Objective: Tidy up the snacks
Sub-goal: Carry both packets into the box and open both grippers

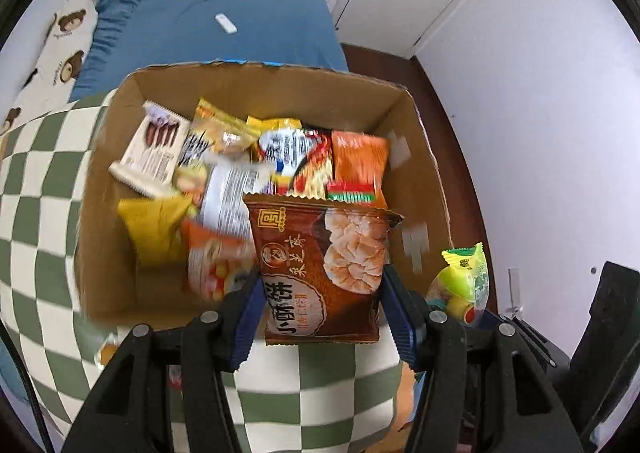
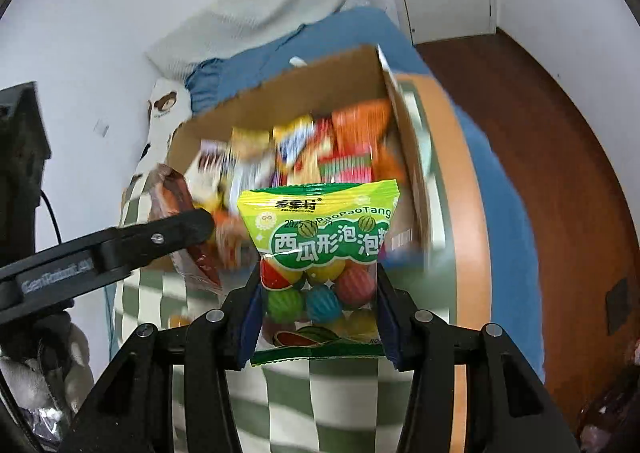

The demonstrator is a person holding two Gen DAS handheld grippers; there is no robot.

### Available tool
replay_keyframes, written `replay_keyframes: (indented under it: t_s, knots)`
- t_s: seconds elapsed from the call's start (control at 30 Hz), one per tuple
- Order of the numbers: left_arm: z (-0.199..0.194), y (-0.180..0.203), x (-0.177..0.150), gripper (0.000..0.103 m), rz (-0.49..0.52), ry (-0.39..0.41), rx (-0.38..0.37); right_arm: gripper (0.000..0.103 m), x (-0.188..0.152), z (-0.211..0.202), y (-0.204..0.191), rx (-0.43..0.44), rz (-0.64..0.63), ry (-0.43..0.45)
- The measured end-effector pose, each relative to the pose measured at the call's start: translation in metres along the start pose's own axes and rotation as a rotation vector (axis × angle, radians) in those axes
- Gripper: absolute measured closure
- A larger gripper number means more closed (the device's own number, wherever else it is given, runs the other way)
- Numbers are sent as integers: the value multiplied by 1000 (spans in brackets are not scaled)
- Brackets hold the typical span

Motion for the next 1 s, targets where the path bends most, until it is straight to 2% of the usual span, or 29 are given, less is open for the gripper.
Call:
replay_keyframes:
  t_s: [0.13, 0.23, 0.27, 0.33, 0.4, 0.43, 0.7, 1.0]
  knots:
    - [27, -6, 31, 49, -19, -83, 2, 51, 35, 18, 5, -33, 10, -28]
    - [46, -2, 30, 49, -24, -156, 2, 48, 49, 33, 17, -49, 42, -66]
    - [52, -4, 30, 48, -26, -173, 8, 44, 52, 38, 22, -51, 54, -76]
    - [60, -8, 31, 42, -36, -186, 14, 22, 54, 43, 28, -70, 67, -95]
    - [62, -11, 32, 14, -42, -181, 20, 12, 49, 47, 35, -70, 68, -104]
    - [63, -13, 32, 11, -42, -177, 28, 12, 50, 48, 36, -77, 68, -105]
    - [55, -30, 21, 11, -45, -149, 80, 8, 53, 61, 32, -112, 52, -118]
    - [32, -58, 12, 11, -20, -11, 256, 8, 39, 64, 25, -175, 16, -116]
Point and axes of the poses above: each gripper's, at about its wrist camera, not at the fingertips, and z roughly the way its jaws point, y to its right, x to its top, the point moved 8 cm from there along z, roughly the way its jaws point, and after that the axes turned 6 degrees about -y, right-handed, at the moved point
